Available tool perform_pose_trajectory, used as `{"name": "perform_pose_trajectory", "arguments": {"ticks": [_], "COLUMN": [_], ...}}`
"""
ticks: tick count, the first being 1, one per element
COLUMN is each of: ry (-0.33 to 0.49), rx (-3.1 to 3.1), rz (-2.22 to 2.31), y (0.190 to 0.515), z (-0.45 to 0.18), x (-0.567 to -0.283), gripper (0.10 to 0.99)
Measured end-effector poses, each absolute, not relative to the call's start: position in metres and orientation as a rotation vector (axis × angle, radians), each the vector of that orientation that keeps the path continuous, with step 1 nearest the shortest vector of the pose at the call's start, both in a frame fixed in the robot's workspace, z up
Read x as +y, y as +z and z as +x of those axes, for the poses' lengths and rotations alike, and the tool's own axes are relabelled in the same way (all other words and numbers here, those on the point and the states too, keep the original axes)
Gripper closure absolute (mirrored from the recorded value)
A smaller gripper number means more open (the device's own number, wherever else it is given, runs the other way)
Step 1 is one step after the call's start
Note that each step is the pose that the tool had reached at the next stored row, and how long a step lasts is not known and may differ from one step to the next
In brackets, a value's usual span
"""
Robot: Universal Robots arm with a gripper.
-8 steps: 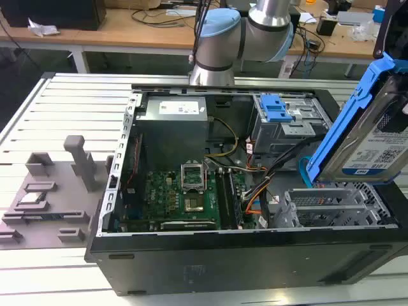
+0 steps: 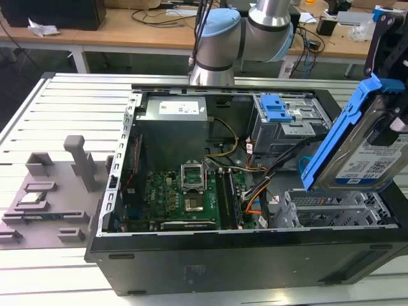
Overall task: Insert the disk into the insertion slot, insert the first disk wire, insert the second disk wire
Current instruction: 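Insert the disk into the insertion slot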
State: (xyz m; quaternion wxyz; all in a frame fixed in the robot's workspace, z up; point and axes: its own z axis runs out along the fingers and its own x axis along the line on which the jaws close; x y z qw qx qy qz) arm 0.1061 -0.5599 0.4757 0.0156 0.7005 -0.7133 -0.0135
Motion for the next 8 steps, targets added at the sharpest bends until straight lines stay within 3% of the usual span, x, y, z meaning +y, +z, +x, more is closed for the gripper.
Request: {"name": "perform_pose_trajectory", "arguments": {"ticks": [8], "ry": [-0.044], "rx": [-2.218], "rz": [2.178], "y": [0.452], "z": [0.111], "x": [-0.557], "gripper": [0.729]}}
